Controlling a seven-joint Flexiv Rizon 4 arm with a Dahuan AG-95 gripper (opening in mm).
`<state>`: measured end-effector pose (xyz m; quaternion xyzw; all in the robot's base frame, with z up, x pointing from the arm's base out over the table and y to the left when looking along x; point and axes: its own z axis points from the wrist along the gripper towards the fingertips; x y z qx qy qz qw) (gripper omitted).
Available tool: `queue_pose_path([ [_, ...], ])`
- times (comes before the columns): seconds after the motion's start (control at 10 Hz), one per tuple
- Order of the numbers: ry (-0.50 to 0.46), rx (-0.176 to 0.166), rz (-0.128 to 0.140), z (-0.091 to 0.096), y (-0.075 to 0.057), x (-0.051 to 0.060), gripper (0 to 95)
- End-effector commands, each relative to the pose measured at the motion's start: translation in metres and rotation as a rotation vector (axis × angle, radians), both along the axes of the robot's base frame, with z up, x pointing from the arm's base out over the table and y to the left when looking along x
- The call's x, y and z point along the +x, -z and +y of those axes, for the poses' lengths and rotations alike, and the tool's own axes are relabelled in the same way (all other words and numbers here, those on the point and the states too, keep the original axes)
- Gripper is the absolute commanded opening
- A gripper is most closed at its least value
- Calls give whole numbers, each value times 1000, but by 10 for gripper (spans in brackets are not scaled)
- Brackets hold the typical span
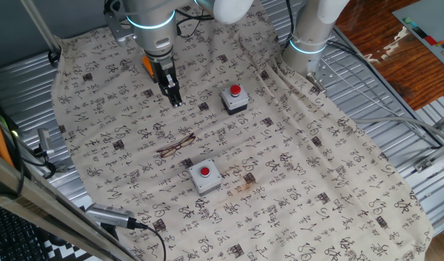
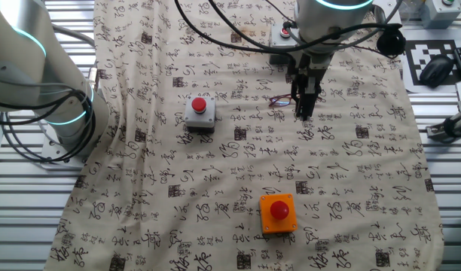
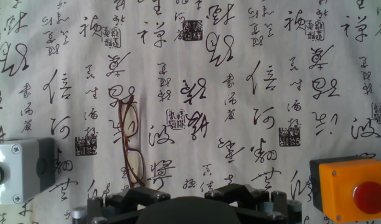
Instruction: Unfold the leg of the glasses (with one hand)
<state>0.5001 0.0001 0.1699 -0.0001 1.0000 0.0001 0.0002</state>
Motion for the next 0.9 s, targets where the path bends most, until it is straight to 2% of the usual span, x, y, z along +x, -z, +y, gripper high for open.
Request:
queue_pose_path([
  [0.1,0,0,0,0,0,0,950],
  [0.2,-13,43,4,0,0,0,0],
  [0.9,-13,41,6,0,0,0,0],
])
